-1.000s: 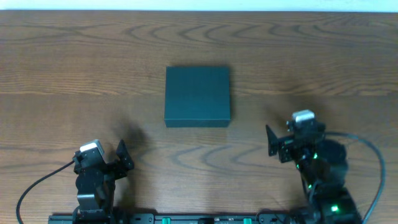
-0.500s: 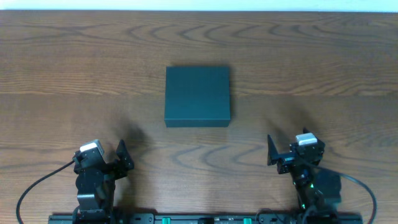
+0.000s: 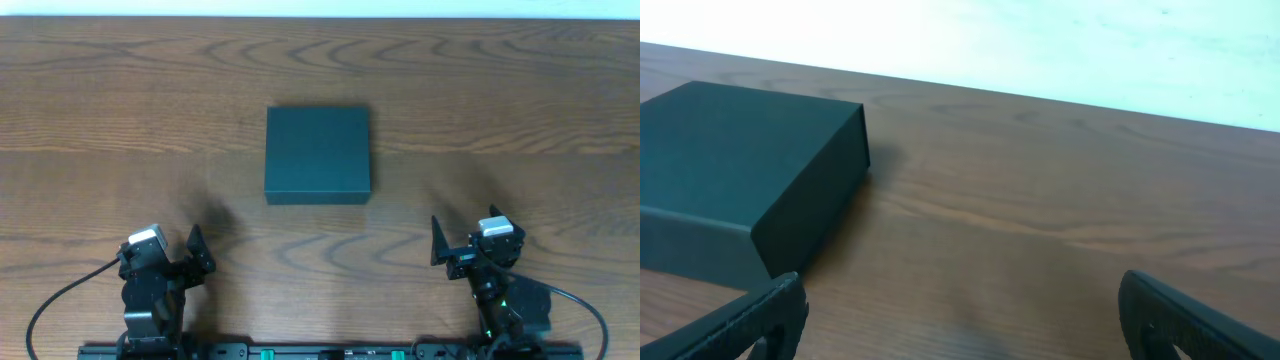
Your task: Pack container
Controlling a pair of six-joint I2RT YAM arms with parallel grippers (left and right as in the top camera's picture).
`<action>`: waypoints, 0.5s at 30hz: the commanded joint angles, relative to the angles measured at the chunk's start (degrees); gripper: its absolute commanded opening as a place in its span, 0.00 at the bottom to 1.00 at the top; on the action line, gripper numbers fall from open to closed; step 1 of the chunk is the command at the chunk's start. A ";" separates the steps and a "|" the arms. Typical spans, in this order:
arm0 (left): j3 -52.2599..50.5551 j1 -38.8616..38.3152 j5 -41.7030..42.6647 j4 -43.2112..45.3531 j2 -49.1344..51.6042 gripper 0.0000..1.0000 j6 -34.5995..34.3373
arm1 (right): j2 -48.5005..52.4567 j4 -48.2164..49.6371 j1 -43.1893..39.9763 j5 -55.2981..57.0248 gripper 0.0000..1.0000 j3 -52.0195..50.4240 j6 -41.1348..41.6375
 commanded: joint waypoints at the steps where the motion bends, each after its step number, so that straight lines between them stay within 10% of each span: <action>1: -0.81 0.24 0.00 0.17 -0.37 0.95 1.25 | -0.35 -0.02 -0.20 0.74 0.99 -0.22 0.72; 15: -0.81 -1.07 0.00 0.11 -0.39 0.95 1.25 | -0.35 -0.02 -0.20 0.74 0.99 -0.22 0.74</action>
